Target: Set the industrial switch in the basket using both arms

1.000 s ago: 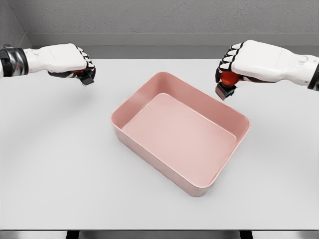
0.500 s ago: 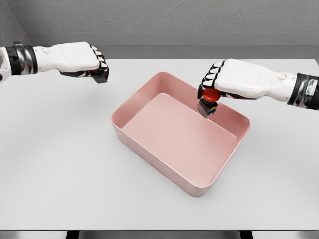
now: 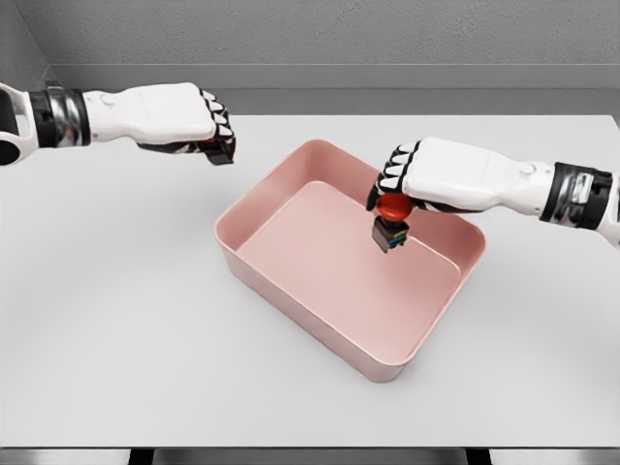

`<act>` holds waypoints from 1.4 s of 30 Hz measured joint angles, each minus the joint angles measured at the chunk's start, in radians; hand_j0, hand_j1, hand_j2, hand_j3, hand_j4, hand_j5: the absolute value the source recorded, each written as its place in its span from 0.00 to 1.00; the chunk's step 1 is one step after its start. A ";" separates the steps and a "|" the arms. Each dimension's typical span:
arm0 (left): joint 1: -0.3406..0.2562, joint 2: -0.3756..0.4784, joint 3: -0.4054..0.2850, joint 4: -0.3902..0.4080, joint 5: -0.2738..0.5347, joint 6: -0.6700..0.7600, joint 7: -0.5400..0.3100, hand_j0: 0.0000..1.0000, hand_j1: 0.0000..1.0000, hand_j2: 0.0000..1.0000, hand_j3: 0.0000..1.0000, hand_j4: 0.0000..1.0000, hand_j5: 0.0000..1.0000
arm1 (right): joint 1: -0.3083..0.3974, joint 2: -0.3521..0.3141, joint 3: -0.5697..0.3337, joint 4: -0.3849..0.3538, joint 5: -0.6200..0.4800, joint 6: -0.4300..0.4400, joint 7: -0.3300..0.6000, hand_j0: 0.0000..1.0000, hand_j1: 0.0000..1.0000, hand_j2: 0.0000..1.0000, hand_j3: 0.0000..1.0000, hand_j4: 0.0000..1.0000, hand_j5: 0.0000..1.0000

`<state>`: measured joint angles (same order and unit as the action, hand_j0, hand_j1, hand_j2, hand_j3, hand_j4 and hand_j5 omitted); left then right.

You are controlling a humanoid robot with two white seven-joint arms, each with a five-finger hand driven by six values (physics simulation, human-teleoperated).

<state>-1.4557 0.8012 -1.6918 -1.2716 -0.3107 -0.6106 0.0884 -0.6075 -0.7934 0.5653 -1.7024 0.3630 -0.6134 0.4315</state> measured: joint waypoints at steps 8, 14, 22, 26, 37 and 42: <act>0.000 -0.006 0.013 -0.056 -0.008 0.000 -0.002 0.51 0.51 0.51 0.51 0.51 0.51 | 0.006 0.002 0.000 0.001 0.000 0.000 -0.021 0.80 0.80 0.80 0.80 0.80 0.80; 0.002 -0.013 0.036 -0.091 -0.013 0.000 -0.003 0.51 0.51 0.51 0.51 0.51 0.51 | 0.005 0.014 0.012 0.001 0.001 0.000 -0.022 0.80 0.80 0.80 0.80 0.80 0.80; 0.002 -0.018 0.051 -0.134 -0.030 0.000 -0.004 0.51 0.51 0.51 0.51 0.51 0.51 | 0.002 0.019 0.017 0.001 0.001 0.000 -0.036 0.96 0.96 0.96 0.96 0.96 0.96; 0.009 -0.022 0.059 -0.154 -0.035 0.000 -0.005 0.51 0.51 0.51 0.51 0.51 0.51 | 0.005 0.026 0.017 0.000 0.001 0.000 -0.048 1.00 1.00 1.00 1.00 1.00 1.00; 0.015 -0.052 0.077 -0.209 -0.050 0.000 -0.007 0.51 0.51 0.51 0.51 0.51 0.51 | 0.011 -0.014 -0.025 0.002 -0.001 0.000 -0.086 1.00 1.00 1.00 1.00 1.00 1.00; 0.018 -0.069 0.080 -0.222 -0.055 0.000 -0.007 0.51 0.51 0.51 0.51 0.51 0.51 | 0.049 -0.105 -0.081 0.005 -0.025 0.001 -0.108 1.00 1.00 1.00 1.00 1.00 1.00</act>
<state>-1.4374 0.7327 -1.6115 -1.4933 -0.3657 -0.6106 0.0809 -0.5584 -0.8987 0.4847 -1.6971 0.3377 -0.6128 0.3236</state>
